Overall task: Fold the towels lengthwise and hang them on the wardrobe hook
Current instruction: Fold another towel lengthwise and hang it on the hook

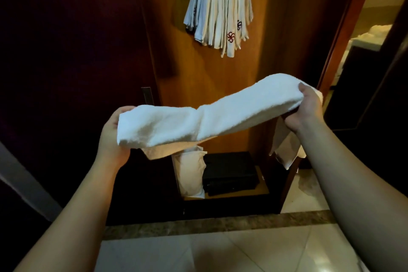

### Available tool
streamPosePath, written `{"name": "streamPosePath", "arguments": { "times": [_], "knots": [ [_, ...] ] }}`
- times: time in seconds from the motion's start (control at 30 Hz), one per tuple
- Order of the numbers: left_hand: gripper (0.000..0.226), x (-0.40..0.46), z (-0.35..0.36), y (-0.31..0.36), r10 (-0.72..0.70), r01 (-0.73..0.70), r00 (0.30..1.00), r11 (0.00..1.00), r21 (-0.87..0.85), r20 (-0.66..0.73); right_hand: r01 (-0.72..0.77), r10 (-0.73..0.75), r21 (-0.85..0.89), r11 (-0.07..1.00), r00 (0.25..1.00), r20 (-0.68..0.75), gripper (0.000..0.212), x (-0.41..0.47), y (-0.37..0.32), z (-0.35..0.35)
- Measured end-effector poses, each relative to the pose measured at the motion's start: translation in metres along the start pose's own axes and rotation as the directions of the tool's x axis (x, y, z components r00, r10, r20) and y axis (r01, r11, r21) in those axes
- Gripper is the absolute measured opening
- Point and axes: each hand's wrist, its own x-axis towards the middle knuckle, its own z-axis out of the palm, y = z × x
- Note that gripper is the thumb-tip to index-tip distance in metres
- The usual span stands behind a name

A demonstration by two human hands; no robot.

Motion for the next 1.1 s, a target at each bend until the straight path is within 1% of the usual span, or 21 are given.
{"name": "streamPosePath", "arguments": {
  "times": [0.03, 0.07, 0.2, 0.27, 0.33, 0.4, 0.47, 0.5, 0.53, 0.57, 0.6, 0.67, 0.73, 0.77, 0.8, 0.87, 0.9, 0.97, 1.03, 1.1],
  "knots": [
    [0.028, 0.001, 0.001, 0.004, 0.033, -0.034, 0.999, 0.999, 0.028, 0.02, 0.0, 0.0, 0.003, 1.0, 1.0, -0.004, 0.048, 0.003, -0.001, -0.004],
    [0.032, 0.002, 0.001, 0.007, 0.044, -0.044, 0.999, 0.999, 0.001, 0.012, 0.004, -0.004, 0.018, 1.0, 1.0, -0.017, 0.047, 0.007, -0.001, -0.008],
    [0.031, 0.004, -0.009, 0.012, 0.029, -0.035, 0.999, 0.981, -0.191, -0.033, 0.006, -0.001, 0.049, 0.999, 0.995, -0.098, 0.041, 0.014, 0.0, -0.02],
    [0.044, -0.002, -0.013, 0.006, 0.001, -0.002, 1.0, 0.98, -0.197, -0.004, -0.016, 0.023, 0.062, 0.998, 0.994, -0.11, 0.039, 0.012, 0.003, -0.019],
    [0.059, -0.009, -0.016, -0.001, -0.031, 0.042, 0.998, 0.974, -0.221, 0.054, -0.026, 0.036, 0.095, 0.995, 0.994, -0.105, 0.038, 0.01, 0.005, -0.017],
    [0.063, -0.014, -0.018, -0.007, -0.064, 0.091, 0.991, 0.968, -0.236, 0.121, -0.049, 0.064, 0.139, 0.989, 0.993, -0.101, 0.034, 0.011, 0.007, -0.016],
    [0.06, -0.017, -0.024, -0.017, -0.099, 0.135, 0.983, 0.959, -0.249, 0.152, -0.093, 0.103, 0.184, 0.978, 0.994, -0.043, 0.033, 0.011, 0.011, -0.019],
    [0.055, -0.019, -0.026, -0.022, -0.124, 0.162, 0.979, 0.954, -0.253, 0.16, -0.109, 0.114, 0.189, 0.976, 0.993, -0.015, 0.035, 0.012, 0.013, -0.02],
    [0.045, -0.022, -0.027, -0.024, -0.141, 0.183, 0.974, 0.95, -0.253, 0.174, -0.12, 0.12, 0.197, 0.973, 0.993, 0.012, 0.038, 0.013, 0.014, -0.022],
    [0.029, -0.025, -0.028, -0.028, -0.154, 0.203, 0.967, 0.946, -0.252, 0.203, -0.128, 0.124, 0.198, 0.972, 0.992, 0.035, 0.04, 0.013, 0.015, -0.023],
    [0.021, -0.028, -0.03, -0.031, -0.179, 0.24, 0.952, 0.94, -0.244, 0.247, -0.131, 0.123, 0.186, 0.974, 0.991, 0.056, 0.041, 0.011, 0.016, -0.023],
    [0.031, -0.034, -0.035, -0.038, -0.241, 0.314, 0.927, 0.917, -0.247, 0.288, -0.13, 0.116, 0.182, 0.975, 0.99, 0.086, 0.043, 0.008, 0.017, -0.023],
    [0.028, -0.041, -0.037, -0.043, -0.297, 0.389, 0.905, 0.867, -0.311, 0.304, -0.114, 0.093, 0.184, 0.976, 0.989, 0.117, 0.042, 0.006, 0.021, -0.023],
    [0.026, -0.045, -0.036, -0.044, -0.331, 0.424, 0.896, 0.836, -0.348, 0.297, -0.113, 0.09, 0.184, 0.976, 0.987, 0.131, 0.041, 0.007, 0.022, -0.024],
    [0.028, -0.048, -0.034, -0.046, -0.372, 0.441, 0.895, 0.821, -0.363, 0.247, -0.102, 0.081, 0.175, 0.979, 0.989, 0.124, 0.041, 0.006, 0.024, -0.022],
    [0.04, -0.052, -0.026, -0.051, -0.438, 0.454, 0.891, 0.839, -0.301, 0.122, -0.131, 0.112, 0.189, 0.973, 0.988, 0.104, 0.043, 0.008, 0.029, -0.022],
    [0.037, -0.054, -0.022, -0.054, -0.472, 0.479, 0.877, 0.838, -0.26, 0.093, -0.141, 0.127, 0.204, 0.969, 0.988, 0.083, 0.045, 0.009, 0.031, -0.021],
    [0.026, -0.057, -0.016, -0.061, -0.512, 0.525, 0.851, 0.821, -0.224, 0.118, -0.139, 0.132, 0.194, 0.971, 0.99, 0.05, 0.047, 0.012, 0.032, -0.019],
    [0.032, -0.062, -0.013, -0.073, -0.551, 0.571, 0.821, 0.799, -0.189, 0.149, -0.13, 0.126, 0.211, 0.969, 0.991, 0.035, 0.047, 0.012, 0.033, -0.016],
    [0.034, -0.067, -0.007, -0.082, -0.613, 0.623, 0.782, 0.769, -0.141, 0.113, -0.141, 0.144, 0.248, 0.959, 0.99, 0.006, 0.045, 0.01, 0.032, -0.011]
  ]
}}
